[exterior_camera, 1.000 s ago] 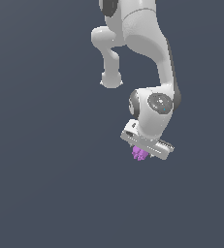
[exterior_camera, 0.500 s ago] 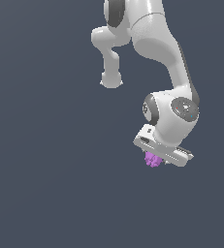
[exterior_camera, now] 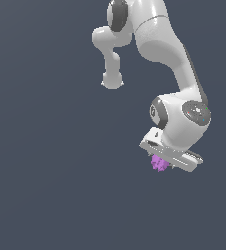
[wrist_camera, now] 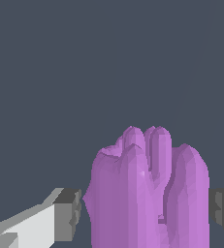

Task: Pick up the object and move it to a goal position.

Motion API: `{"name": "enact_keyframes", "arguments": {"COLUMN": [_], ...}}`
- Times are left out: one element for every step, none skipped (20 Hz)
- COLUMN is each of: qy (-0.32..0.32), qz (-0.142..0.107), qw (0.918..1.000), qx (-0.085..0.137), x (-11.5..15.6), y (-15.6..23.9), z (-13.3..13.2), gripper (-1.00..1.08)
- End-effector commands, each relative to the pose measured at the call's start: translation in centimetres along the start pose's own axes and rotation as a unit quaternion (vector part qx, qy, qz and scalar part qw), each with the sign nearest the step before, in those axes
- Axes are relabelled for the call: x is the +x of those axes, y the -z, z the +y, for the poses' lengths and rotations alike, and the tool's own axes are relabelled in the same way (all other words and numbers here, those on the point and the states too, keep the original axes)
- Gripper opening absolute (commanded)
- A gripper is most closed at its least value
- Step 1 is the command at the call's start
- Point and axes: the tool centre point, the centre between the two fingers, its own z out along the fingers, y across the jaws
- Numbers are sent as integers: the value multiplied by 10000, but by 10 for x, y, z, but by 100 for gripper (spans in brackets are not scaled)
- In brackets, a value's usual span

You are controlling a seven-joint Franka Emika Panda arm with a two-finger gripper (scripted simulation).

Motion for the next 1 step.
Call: {"name": "enact_keyframes", "arguments": {"qy": [-2], "qz": [1], "qw": [10000], "qx": [0], "x": [0], "y": [0], "z": [-1], "gripper": [-100]}}
